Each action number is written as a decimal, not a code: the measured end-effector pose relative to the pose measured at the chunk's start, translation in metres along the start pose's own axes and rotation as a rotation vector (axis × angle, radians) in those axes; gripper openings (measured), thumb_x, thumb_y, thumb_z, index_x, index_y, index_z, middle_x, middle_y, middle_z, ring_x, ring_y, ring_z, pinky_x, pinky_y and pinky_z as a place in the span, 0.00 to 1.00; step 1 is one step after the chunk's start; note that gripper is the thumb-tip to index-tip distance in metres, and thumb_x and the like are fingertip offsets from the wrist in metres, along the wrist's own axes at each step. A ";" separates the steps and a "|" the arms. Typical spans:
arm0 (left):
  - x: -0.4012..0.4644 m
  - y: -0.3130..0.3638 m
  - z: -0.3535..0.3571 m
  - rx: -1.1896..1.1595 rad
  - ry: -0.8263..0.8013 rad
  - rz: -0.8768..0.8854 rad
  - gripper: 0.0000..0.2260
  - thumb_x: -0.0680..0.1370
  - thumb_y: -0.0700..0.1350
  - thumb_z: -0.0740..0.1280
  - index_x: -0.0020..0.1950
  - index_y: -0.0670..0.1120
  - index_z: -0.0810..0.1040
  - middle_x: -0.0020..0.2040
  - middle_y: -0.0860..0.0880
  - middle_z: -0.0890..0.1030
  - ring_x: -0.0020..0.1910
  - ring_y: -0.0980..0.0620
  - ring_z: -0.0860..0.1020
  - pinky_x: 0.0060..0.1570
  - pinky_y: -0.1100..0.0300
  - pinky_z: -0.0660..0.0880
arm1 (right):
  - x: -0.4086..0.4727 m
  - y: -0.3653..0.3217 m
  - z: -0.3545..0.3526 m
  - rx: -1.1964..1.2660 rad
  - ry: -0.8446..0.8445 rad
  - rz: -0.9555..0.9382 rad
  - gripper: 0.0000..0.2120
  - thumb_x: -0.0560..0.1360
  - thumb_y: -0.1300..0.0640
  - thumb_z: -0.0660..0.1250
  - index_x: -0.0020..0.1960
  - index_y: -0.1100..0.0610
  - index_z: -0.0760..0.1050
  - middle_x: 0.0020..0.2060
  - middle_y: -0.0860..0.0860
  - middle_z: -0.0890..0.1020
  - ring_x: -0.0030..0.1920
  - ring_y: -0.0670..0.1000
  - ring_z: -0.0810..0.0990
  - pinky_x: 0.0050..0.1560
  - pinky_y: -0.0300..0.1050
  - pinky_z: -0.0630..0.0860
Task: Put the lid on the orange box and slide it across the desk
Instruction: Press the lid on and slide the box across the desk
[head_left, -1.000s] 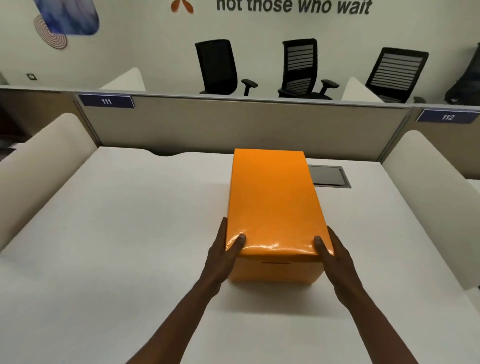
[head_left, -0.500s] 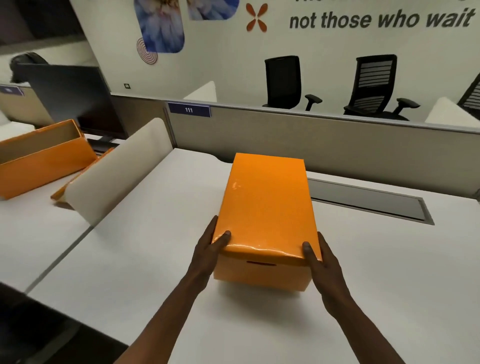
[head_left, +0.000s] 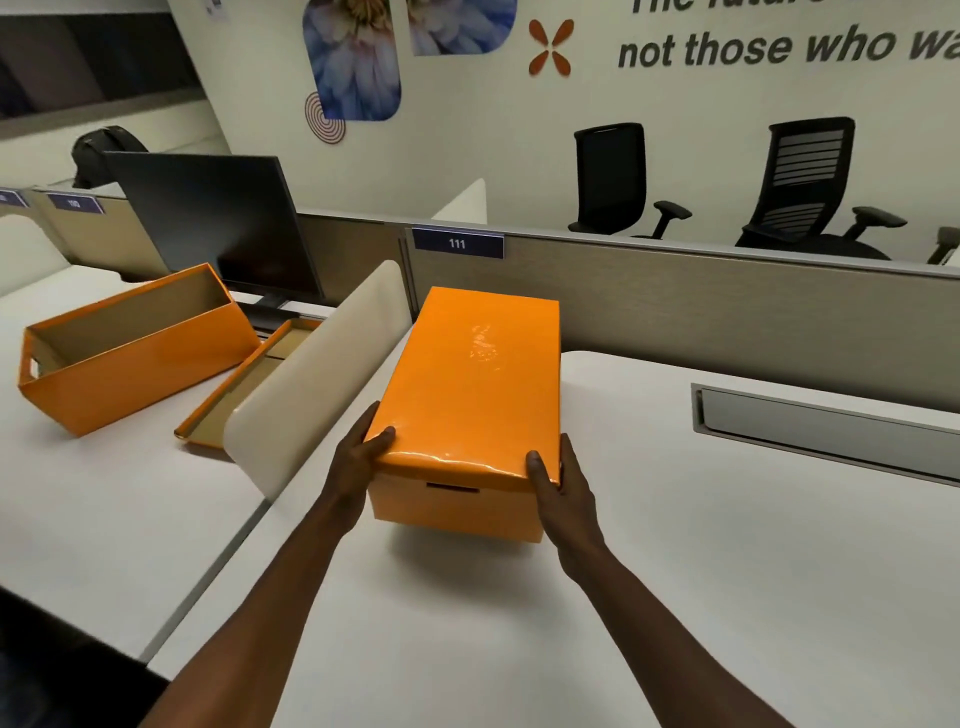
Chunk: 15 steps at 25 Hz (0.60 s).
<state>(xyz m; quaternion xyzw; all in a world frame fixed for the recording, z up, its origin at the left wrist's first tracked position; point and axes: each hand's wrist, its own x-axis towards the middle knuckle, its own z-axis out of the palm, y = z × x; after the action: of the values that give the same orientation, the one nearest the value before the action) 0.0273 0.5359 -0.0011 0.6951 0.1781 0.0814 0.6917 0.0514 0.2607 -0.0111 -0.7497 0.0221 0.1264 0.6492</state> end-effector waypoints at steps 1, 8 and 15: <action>0.012 0.001 -0.012 -0.002 -0.001 0.013 0.27 0.77 0.53 0.68 0.76 0.55 0.70 0.70 0.48 0.78 0.66 0.42 0.77 0.64 0.42 0.75 | 0.006 -0.004 0.015 0.003 -0.003 -0.003 0.39 0.74 0.33 0.59 0.79 0.42 0.49 0.74 0.51 0.67 0.69 0.57 0.71 0.65 0.61 0.73; 0.077 -0.007 -0.075 0.030 -0.036 0.004 0.21 0.82 0.46 0.63 0.76 0.53 0.70 0.71 0.45 0.76 0.68 0.40 0.75 0.69 0.39 0.72 | 0.038 -0.010 0.087 -0.043 0.011 -0.012 0.37 0.76 0.34 0.58 0.79 0.42 0.47 0.74 0.51 0.67 0.68 0.56 0.71 0.62 0.55 0.74; 0.109 -0.019 -0.111 0.044 -0.069 -0.062 0.22 0.83 0.46 0.61 0.78 0.52 0.66 0.70 0.45 0.75 0.68 0.37 0.74 0.62 0.44 0.74 | 0.056 -0.003 0.129 -0.077 -0.020 -0.042 0.37 0.77 0.35 0.58 0.79 0.41 0.45 0.74 0.50 0.67 0.61 0.49 0.71 0.56 0.46 0.73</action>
<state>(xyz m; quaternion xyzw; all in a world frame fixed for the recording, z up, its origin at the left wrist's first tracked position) 0.0853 0.6779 -0.0310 0.7066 0.1773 0.0323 0.6842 0.0852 0.3945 -0.0361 -0.7730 -0.0052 0.1210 0.6227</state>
